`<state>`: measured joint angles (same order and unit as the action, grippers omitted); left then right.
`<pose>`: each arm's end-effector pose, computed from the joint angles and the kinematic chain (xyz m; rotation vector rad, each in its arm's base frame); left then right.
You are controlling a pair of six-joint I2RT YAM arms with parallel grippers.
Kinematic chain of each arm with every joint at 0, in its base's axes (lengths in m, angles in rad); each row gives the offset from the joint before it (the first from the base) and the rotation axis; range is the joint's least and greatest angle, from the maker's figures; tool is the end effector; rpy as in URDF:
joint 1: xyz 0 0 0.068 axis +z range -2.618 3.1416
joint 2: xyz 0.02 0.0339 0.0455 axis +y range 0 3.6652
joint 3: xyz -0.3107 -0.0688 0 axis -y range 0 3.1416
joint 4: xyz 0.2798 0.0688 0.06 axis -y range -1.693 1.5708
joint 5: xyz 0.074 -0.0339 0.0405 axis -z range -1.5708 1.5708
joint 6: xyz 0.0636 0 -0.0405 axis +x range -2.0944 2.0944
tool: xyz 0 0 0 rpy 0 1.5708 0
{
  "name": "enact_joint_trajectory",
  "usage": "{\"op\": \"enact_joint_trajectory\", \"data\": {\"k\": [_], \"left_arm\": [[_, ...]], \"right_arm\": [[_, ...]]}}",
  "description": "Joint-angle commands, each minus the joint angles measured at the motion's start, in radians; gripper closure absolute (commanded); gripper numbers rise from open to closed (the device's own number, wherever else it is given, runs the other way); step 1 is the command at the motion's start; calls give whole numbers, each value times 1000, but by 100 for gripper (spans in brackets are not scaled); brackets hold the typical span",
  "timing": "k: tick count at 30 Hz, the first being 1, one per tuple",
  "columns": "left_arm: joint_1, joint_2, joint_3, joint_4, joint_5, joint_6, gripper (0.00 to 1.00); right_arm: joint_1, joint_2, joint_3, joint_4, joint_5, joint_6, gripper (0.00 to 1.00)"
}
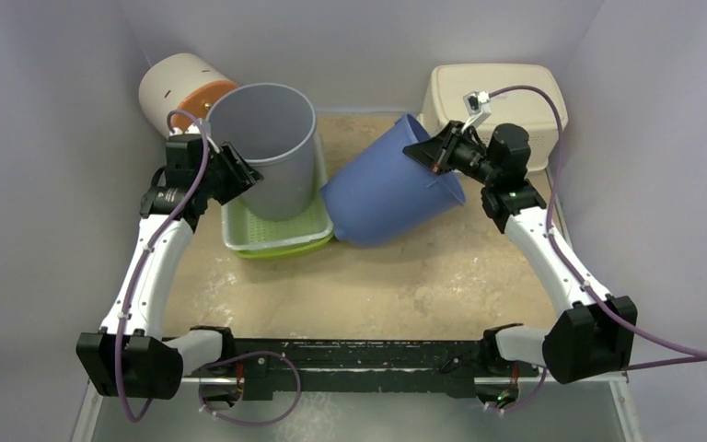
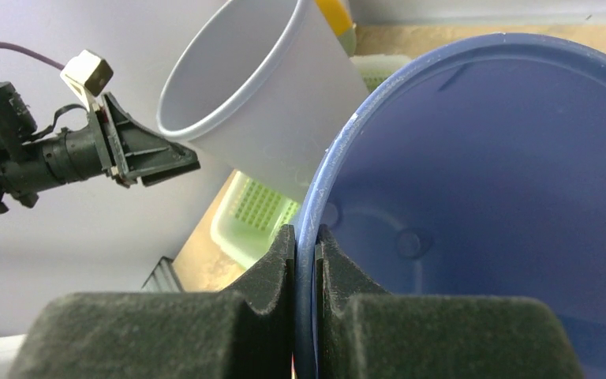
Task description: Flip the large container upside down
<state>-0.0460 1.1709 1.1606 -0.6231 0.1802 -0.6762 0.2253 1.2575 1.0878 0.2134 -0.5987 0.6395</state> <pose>0.2887 -0.0247 0.3760 -0.6009 2.1766 -0.5942 0.3201 0.1101 0.4265 -0.1725 1.6403 1.1271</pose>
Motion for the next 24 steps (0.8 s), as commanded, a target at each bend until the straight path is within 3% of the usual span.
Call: {"op": "enact_joint_trajectory", "data": {"k": [1, 12, 18, 24], "left_arm": [[14, -1, 60, 31, -14, 27, 51], [18, 15, 38, 74, 2, 8, 52], [18, 26, 50, 72, 2, 16, 52], [18, 31, 55, 74, 2, 18, 52]], "right_arm": [[10, 21, -43, 61, -207, 102, 100], [-79, 48, -235, 308, -412, 298, 100], [-111, 87, -268, 269, -437, 239, 99], [-179, 151, -232, 20, -395, 19, 94]]}}
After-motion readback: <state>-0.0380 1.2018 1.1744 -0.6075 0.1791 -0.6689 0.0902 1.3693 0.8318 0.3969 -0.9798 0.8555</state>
